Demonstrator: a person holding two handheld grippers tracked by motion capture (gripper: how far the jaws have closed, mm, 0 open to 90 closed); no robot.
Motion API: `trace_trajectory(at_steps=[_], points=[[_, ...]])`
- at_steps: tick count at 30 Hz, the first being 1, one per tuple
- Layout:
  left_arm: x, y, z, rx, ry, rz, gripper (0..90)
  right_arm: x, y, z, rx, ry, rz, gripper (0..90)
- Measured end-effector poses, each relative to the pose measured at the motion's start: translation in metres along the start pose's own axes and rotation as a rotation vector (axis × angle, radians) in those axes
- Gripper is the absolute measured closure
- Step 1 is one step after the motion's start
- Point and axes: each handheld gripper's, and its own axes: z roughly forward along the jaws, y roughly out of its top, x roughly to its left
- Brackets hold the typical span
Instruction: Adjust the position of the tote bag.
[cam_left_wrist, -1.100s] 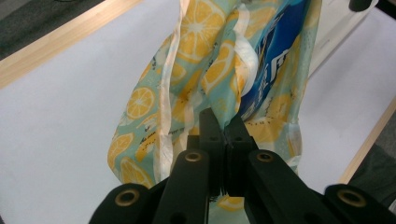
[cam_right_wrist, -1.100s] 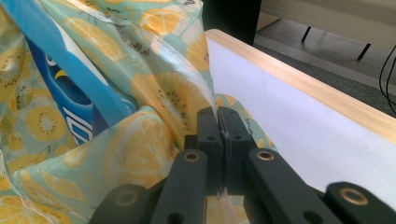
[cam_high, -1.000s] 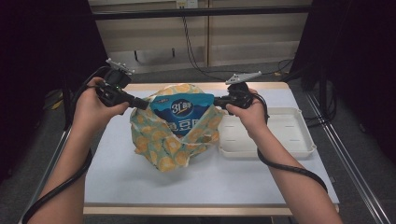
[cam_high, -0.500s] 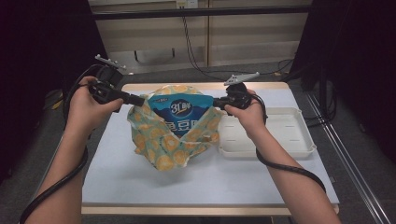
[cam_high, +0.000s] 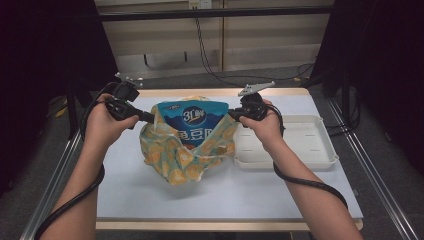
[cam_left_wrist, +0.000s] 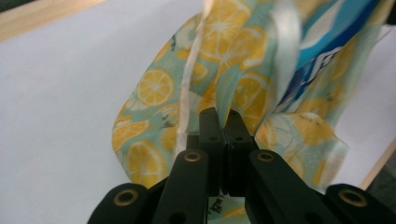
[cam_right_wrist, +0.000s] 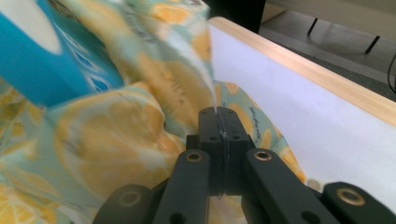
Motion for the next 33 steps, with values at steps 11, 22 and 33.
trace_trajectory(at_steps=[11,22,33], points=[[0.005,-0.015,0.022,0.044,-0.025,0.002,88.9,-0.005,-0.011,0.001,0.013,-0.006,0.019,89.9],[0.01,-0.03,0.04,0.05,-0.026,-0.01,88.5,-0.009,-0.02,0.004,0.029,-0.008,0.025,87.6],[0.013,-0.045,0.055,0.047,-0.018,-0.045,88.3,-0.013,-0.024,-0.002,0.046,-0.047,0.016,73.8]])
